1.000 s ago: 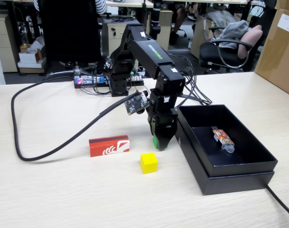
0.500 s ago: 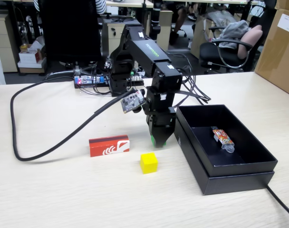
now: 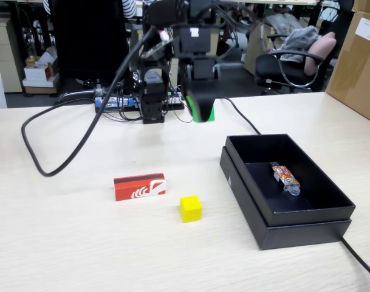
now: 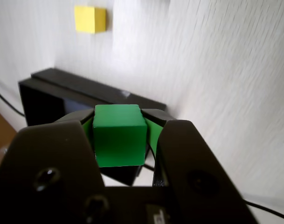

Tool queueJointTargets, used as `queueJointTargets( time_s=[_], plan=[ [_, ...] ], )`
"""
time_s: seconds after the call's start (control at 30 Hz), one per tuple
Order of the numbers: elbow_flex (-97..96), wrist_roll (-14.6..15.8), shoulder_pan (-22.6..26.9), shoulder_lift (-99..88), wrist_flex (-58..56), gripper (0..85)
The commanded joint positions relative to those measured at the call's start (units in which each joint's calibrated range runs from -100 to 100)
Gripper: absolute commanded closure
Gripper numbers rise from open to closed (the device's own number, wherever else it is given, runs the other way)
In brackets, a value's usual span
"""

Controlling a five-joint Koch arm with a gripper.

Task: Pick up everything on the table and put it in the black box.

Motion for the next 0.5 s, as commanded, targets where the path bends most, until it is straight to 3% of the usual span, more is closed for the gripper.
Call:
queueJointTargets(
  time_s=[0.0, 0.23, 0.47],
  plan=[
    [3.3, 0.5, 2.7, -3.7, -0.1, 84.5],
    [18.8, 1.5, 7.4, 12.4, 1.5, 84.5],
    [22.8, 1.5, 8.5, 25.8, 5.3, 84.5]
  ],
)
